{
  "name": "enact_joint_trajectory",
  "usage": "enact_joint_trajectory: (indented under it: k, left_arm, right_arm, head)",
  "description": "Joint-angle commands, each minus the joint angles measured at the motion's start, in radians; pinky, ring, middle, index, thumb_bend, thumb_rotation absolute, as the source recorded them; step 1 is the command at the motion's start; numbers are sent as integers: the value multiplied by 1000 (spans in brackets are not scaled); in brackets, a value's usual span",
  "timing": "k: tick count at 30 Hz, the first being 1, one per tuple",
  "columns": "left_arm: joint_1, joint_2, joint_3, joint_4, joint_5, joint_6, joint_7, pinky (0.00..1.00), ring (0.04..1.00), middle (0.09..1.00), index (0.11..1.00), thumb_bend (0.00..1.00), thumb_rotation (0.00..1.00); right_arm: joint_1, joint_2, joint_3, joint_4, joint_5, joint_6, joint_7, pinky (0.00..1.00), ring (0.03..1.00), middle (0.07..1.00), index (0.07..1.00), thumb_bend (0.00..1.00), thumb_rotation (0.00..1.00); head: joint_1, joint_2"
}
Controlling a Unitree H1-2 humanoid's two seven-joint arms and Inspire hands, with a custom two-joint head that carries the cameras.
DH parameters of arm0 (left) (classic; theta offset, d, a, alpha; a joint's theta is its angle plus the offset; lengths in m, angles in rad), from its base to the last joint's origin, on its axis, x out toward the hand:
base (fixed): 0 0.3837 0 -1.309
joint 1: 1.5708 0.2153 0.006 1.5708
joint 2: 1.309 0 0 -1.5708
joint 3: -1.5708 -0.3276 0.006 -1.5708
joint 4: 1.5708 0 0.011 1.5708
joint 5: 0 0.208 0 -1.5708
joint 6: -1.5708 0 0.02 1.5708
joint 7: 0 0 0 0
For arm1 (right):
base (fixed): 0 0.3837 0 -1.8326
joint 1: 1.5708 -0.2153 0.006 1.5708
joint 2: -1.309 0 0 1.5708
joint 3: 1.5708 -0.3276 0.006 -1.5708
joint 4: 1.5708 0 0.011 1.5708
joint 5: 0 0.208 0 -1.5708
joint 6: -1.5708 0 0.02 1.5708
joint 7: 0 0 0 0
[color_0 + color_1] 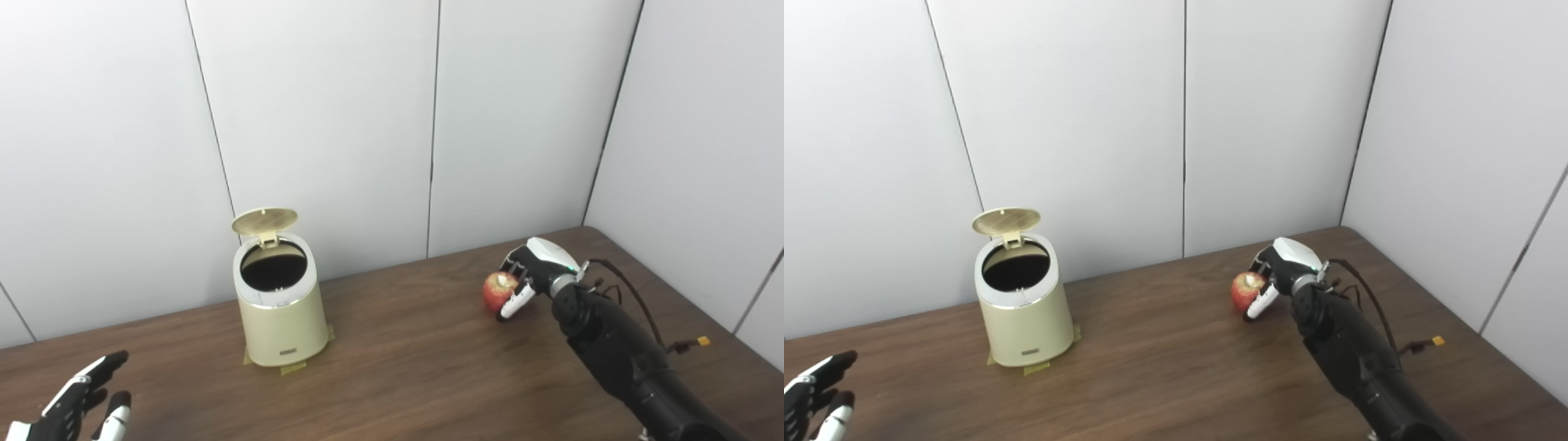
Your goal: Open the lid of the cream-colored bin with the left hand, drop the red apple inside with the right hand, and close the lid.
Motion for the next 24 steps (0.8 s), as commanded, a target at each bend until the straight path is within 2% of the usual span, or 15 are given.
enact_joint_trajectory:
  k: [1, 4, 9, 13, 18, 23, 24]
  left_arm:
    - [-34, 2, -3, -42, 11, -11, 6, 879, 905, 880, 828, 160, 344]
    - [-35, -1, -7, -46, 14, -12, 7, 883, 907, 878, 827, 141, 330]
    - [-31, -12, -2, -70, 12, 14, 10, 914, 925, 893, 841, 117, 258]
    - [-26, -34, -1, -89, 9, 40, 18, 940, 937, 904, 858, 108, 193]
    - [-17, -61, -1, -103, 21, 60, 27, 992, 959, 916, 869, 91, 165]
    - [-6, -61, -14, -119, 43, 123, 13, 964, 932, 893, 849, 126, 332]
    - [-4, -58, -18, -121, 47, 139, 8, 979, 937, 895, 848, 150, 422]
  right_arm:
    - [-40, -19, -7, -31, -11, -12, -37, 410, 407, 498, 508, 518, 0]
    - [-41, -19, -2, -23, -15, -5, -43, 355, 376, 480, 548, 511, 0]
    - [-38, -17, -19, -42, -5, -6, -60, 358, 379, 483, 542, 513, 0]
    - [-1, -14, -39, -155, 5, -18, -72, 371, 389, 485, 520, 516, 0]
    - [39, 4, -50, -304, 4, -24, -80, 372, 385, 504, 528, 514, 0]
    - [59, 13, -47, -410, -11, -49, -81, 368, 379, 500, 544, 511, 0]
    - [61, 15, -44, -429, -15, -55, -81, 361, 375, 498, 551, 510, 0]
  head:
    - [2, 0]
    - [15, 0]
    - [43, 2]
    - [71, 7]
    - [103, 17]
    - [146, 21]
    - [154, 20]
